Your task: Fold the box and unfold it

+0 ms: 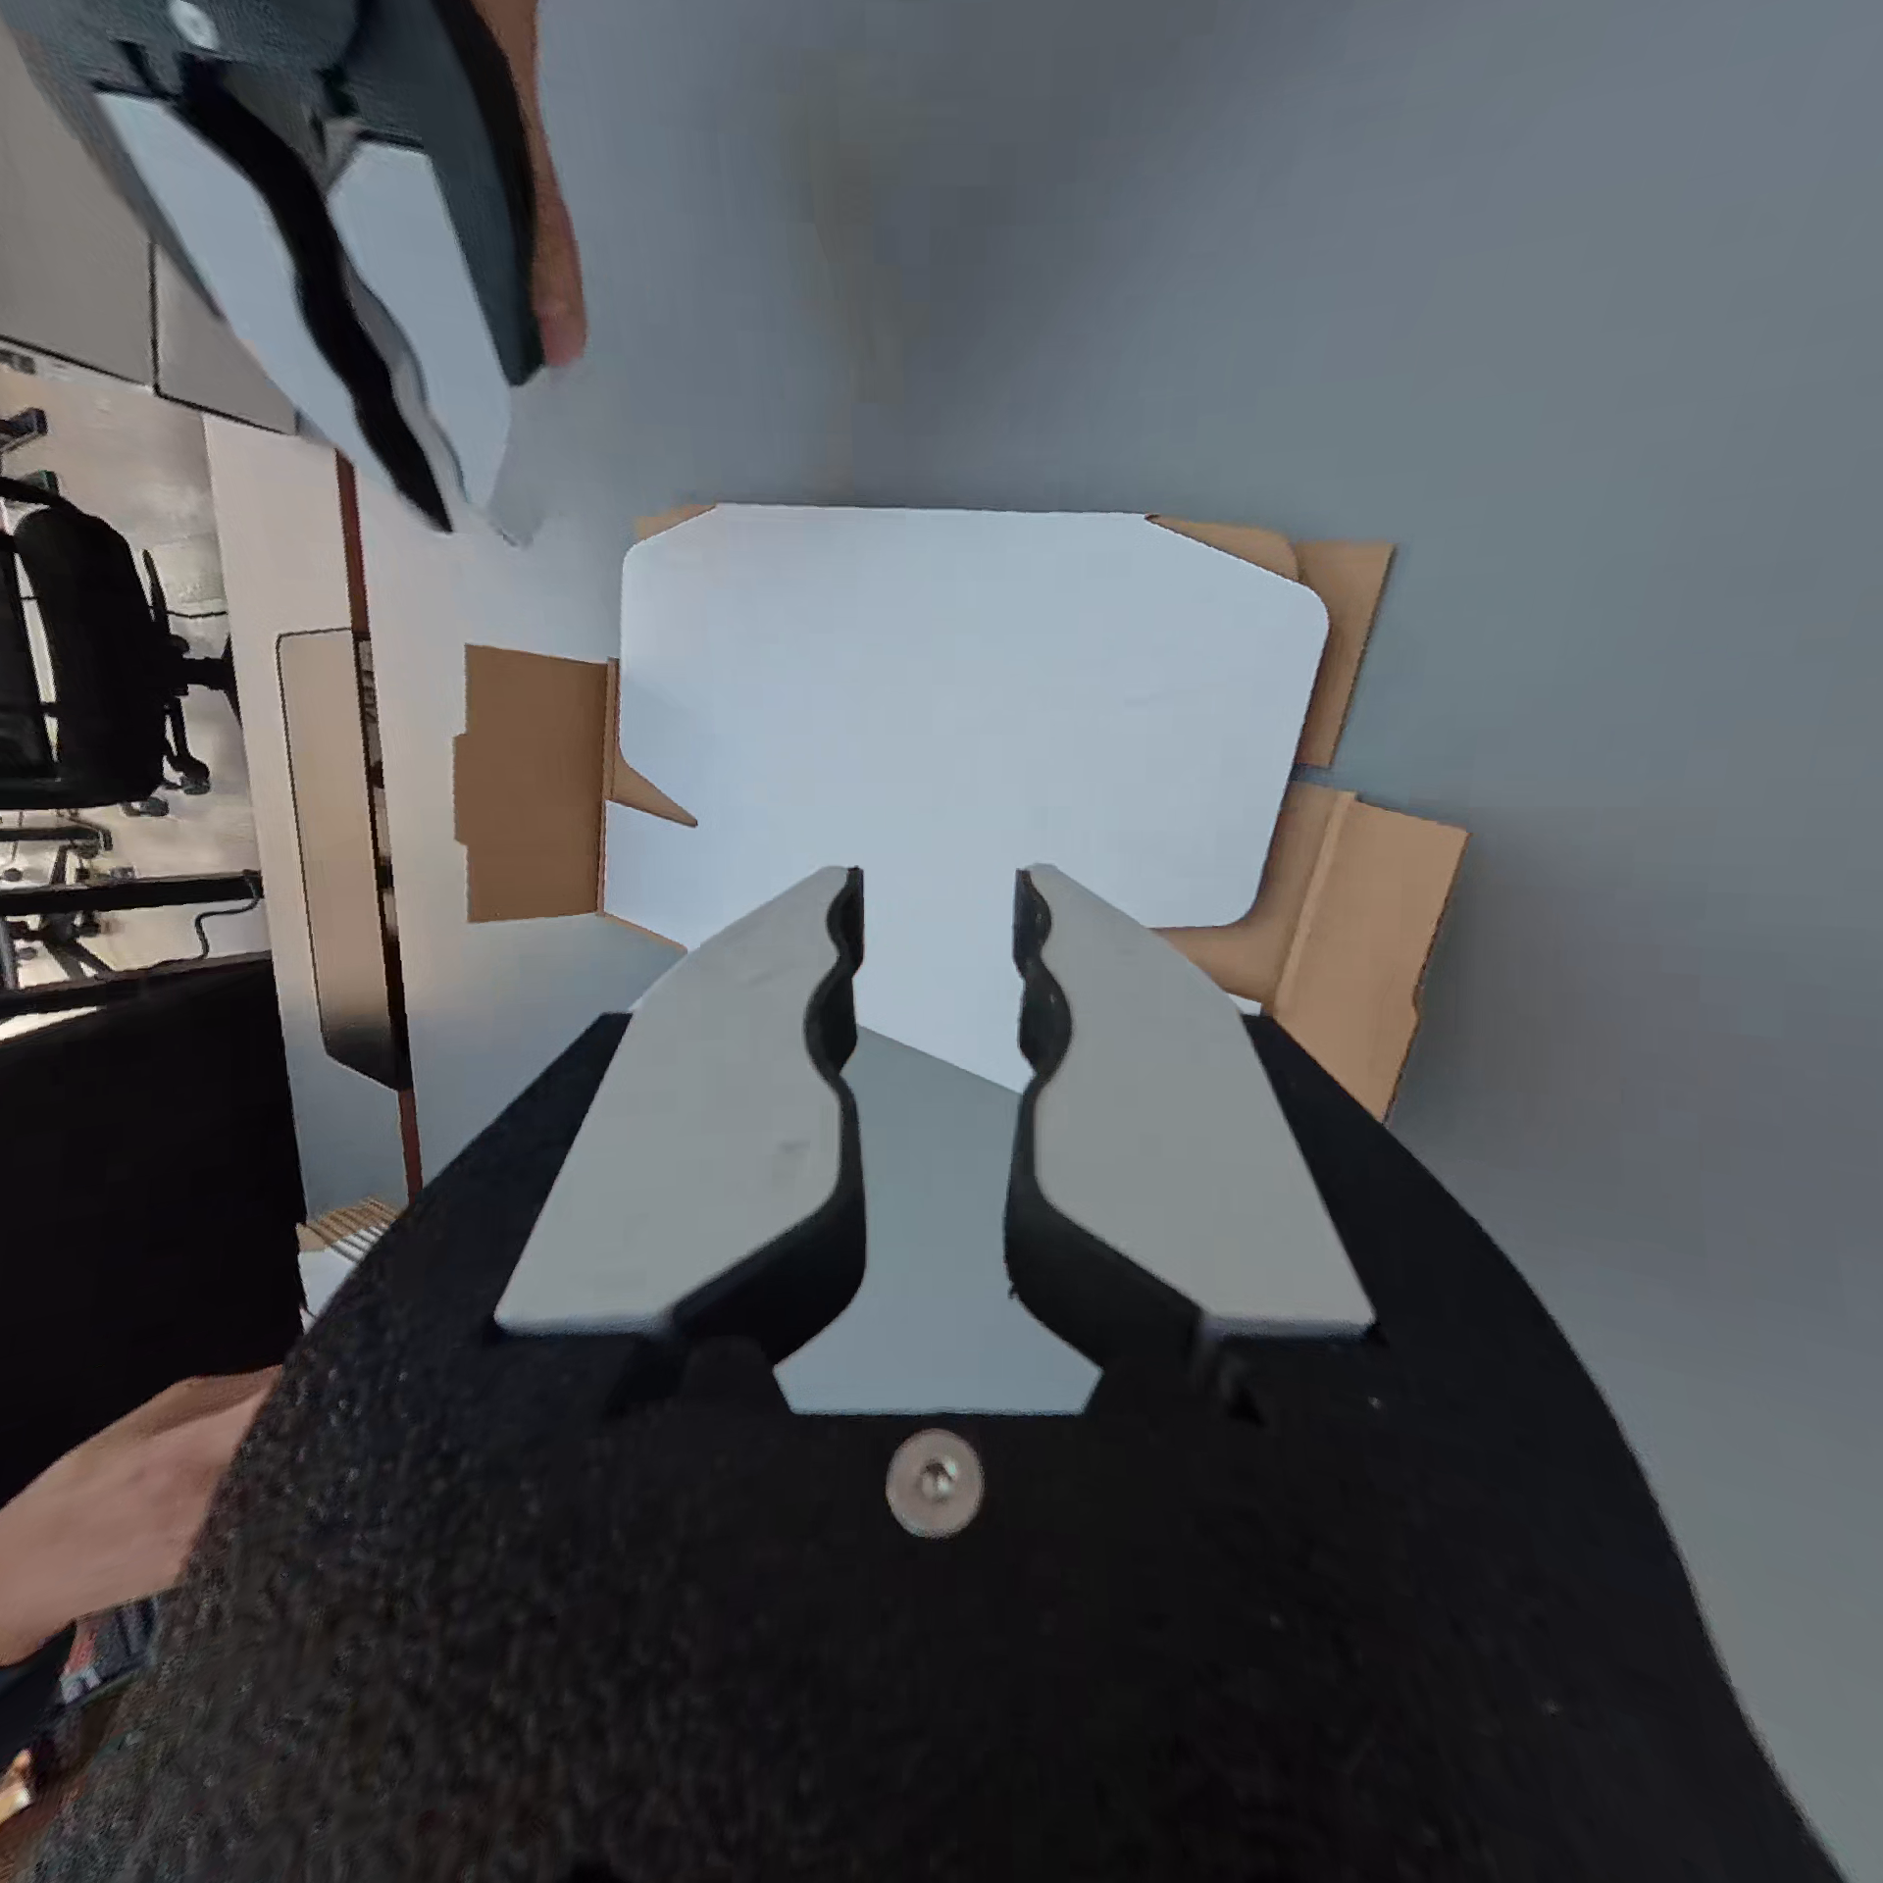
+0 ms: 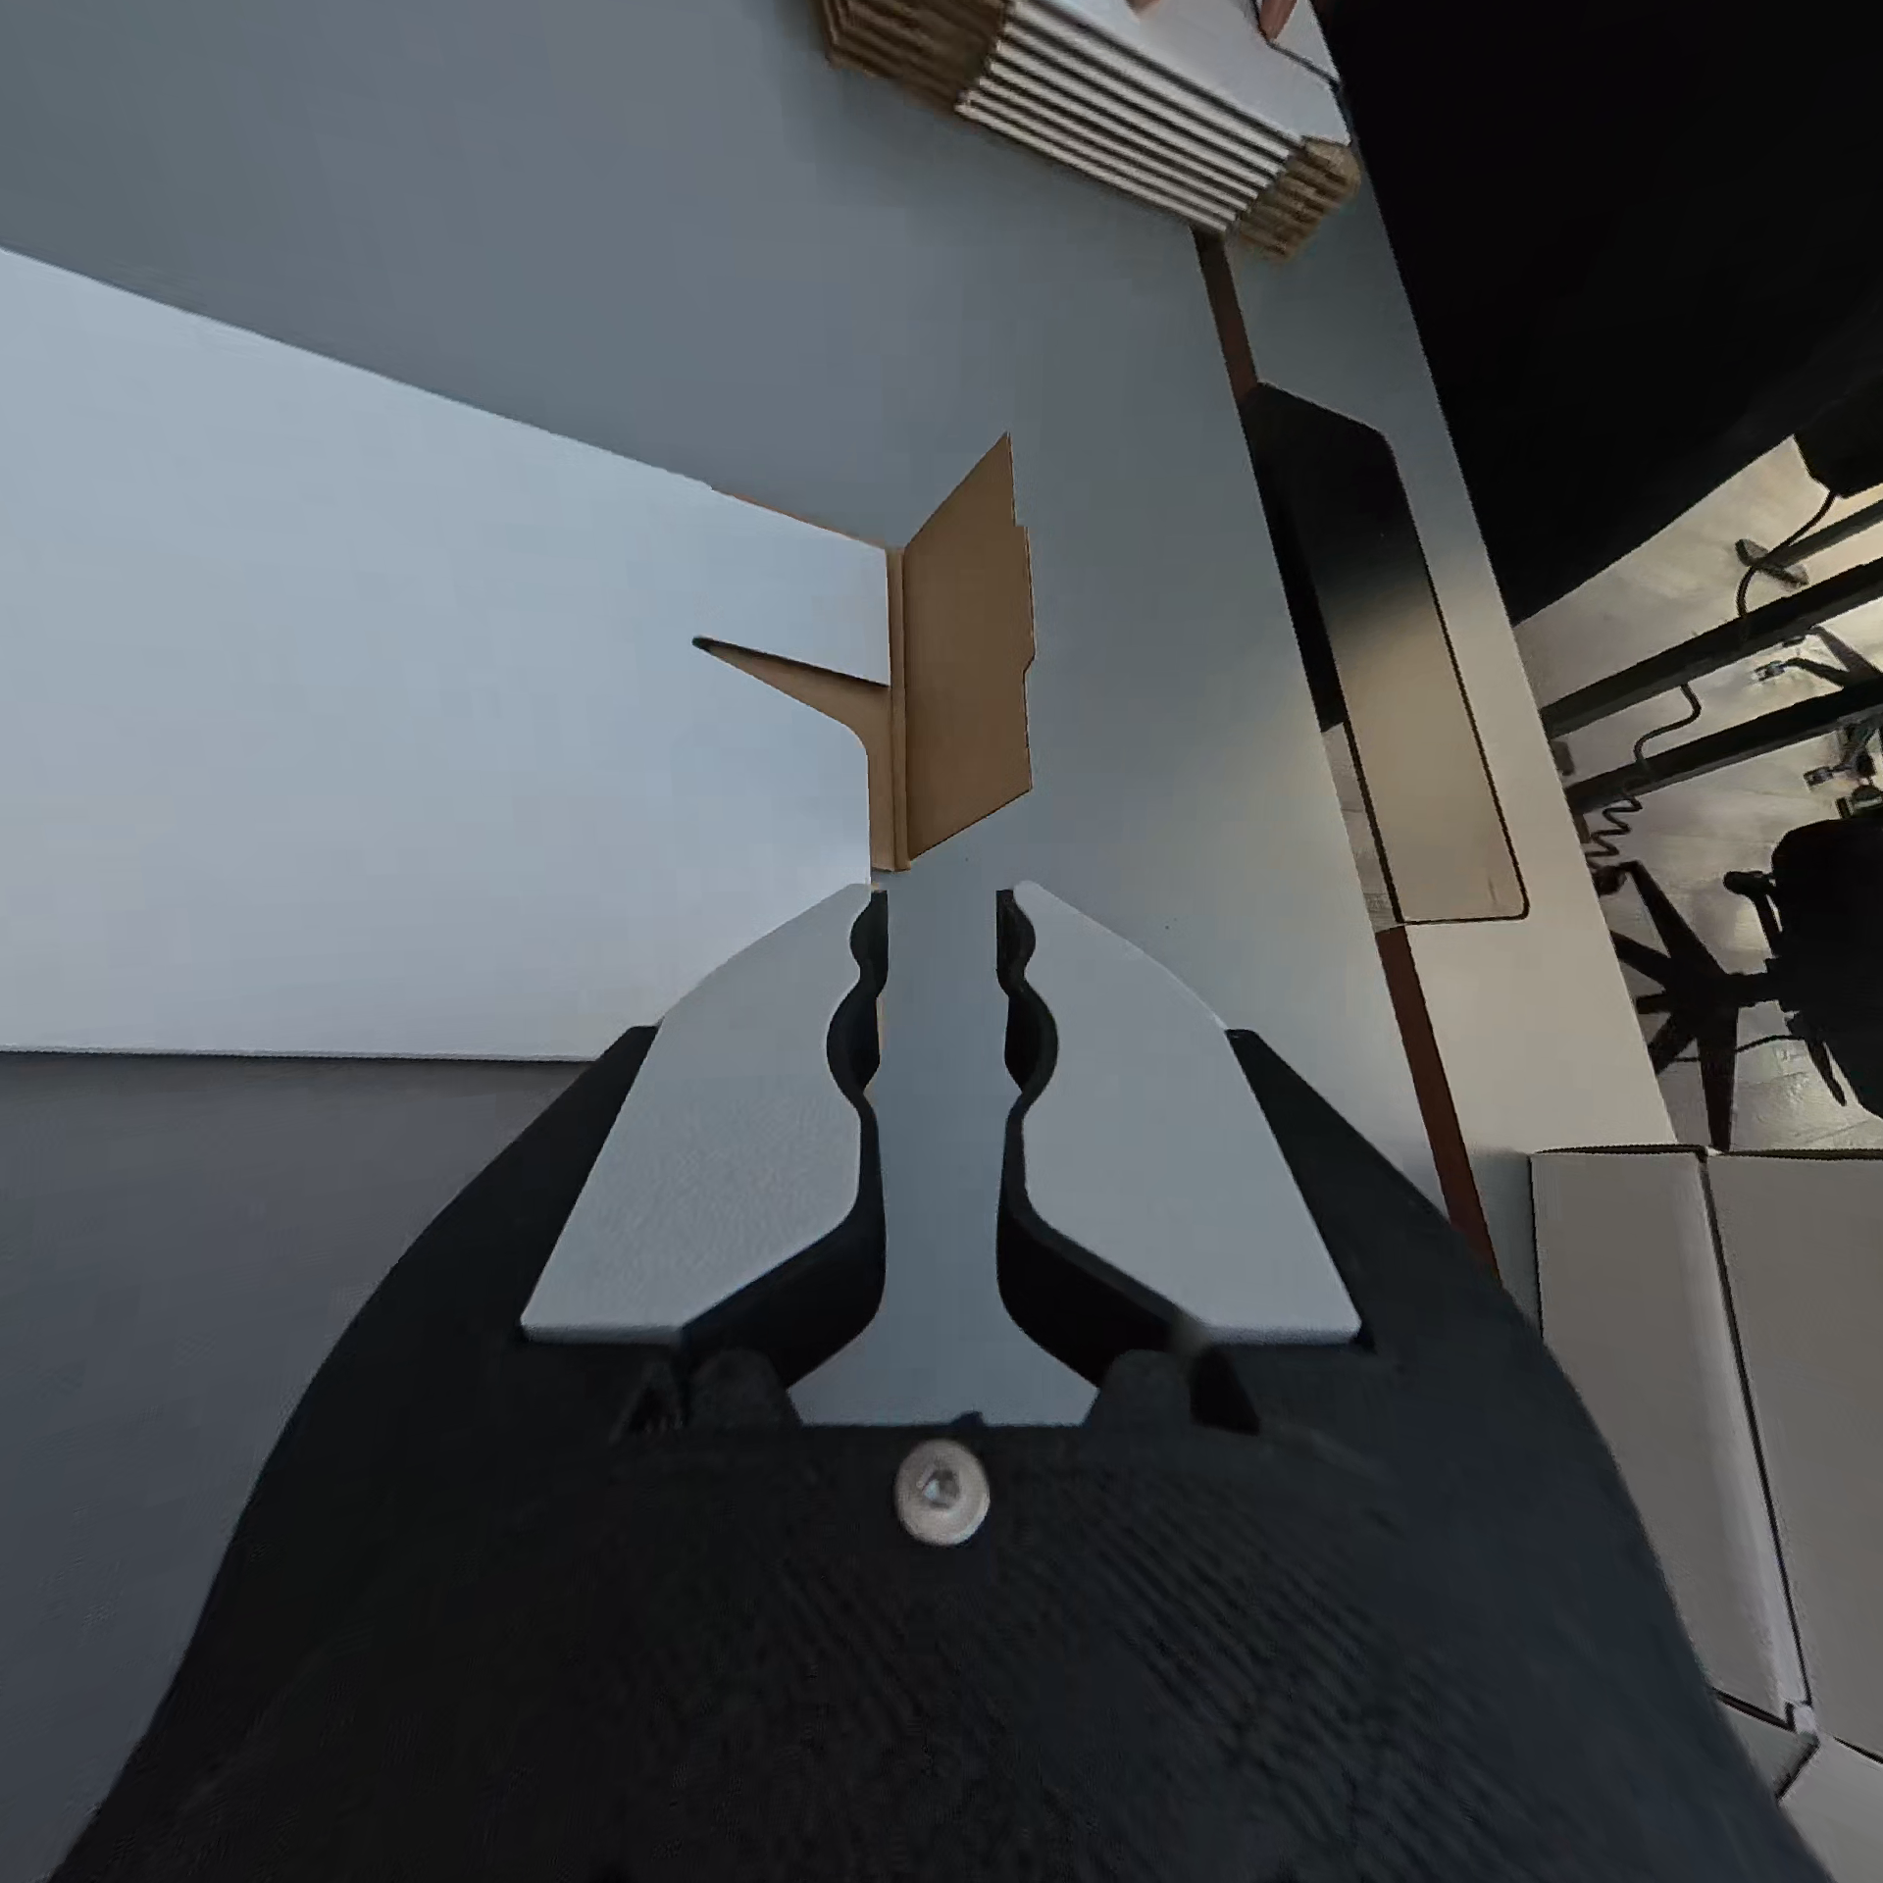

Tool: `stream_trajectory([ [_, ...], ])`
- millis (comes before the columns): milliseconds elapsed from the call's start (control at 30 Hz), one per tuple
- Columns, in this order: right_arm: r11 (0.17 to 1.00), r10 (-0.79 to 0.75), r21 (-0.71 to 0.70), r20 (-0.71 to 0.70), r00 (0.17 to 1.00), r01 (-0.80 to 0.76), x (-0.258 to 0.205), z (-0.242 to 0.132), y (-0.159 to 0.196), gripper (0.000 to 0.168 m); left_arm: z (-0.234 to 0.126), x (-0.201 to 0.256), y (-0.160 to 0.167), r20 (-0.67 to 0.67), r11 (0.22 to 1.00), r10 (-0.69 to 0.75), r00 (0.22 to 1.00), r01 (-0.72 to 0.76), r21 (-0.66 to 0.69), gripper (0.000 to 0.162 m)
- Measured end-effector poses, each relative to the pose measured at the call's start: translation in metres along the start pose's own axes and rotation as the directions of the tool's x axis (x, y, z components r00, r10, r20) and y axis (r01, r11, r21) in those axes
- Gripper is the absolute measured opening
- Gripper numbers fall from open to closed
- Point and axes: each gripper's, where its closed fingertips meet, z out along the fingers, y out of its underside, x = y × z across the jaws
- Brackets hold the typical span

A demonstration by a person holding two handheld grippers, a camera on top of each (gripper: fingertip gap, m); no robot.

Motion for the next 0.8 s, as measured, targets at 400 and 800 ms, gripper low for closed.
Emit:
stream_trajectory([
  [400, 0.971, -0.236, 0.067, 0.092, 0.967, 0.231, -0.127, -0.063, -0.026, 0.042, 0.027, 0.058, 0.020, -0.032, 0.984, 0.175, 0.984, -0.174, 0.037, 0.041],
  [800, 0.757, -0.642, 0.048, -0.137, 0.755, 0.652, -0.174, -0.053, -0.015, 0.050, 0.038, 0.063, 0.018, 0.080, 0.954, 0.299, 0.951, -0.299, -0.009, 0.017],
])
